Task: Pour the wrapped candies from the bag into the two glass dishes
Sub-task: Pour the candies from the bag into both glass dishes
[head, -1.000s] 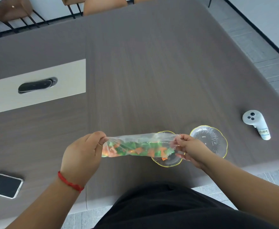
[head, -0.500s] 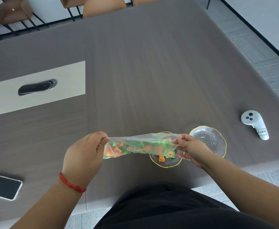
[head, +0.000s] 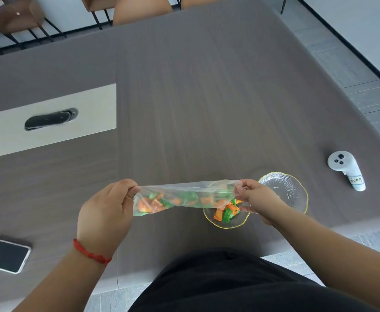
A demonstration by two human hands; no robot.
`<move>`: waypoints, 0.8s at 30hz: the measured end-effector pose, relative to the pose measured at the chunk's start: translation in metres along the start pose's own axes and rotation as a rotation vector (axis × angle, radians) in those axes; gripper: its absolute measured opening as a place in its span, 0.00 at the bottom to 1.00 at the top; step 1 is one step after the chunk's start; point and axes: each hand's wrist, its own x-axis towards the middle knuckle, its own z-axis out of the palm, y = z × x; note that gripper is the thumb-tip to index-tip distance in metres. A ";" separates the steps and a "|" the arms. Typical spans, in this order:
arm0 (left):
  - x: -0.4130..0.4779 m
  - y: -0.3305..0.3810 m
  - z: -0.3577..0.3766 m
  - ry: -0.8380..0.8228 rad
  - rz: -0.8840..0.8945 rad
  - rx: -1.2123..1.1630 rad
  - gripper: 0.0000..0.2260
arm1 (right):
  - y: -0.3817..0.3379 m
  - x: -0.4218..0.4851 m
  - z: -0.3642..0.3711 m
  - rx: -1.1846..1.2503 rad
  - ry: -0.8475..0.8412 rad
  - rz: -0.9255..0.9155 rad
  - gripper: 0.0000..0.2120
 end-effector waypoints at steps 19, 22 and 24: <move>0.010 0.011 -0.023 0.107 0.119 0.017 0.13 | -0.012 0.001 -0.007 0.100 -0.007 0.120 0.08; 0.015 0.006 -0.019 0.043 0.089 0.008 0.13 | -0.012 0.001 -0.007 0.106 -0.012 0.135 0.07; 0.014 0.000 -0.012 -0.013 0.069 0.014 0.16 | -0.014 -0.001 -0.006 0.096 -0.010 0.142 0.08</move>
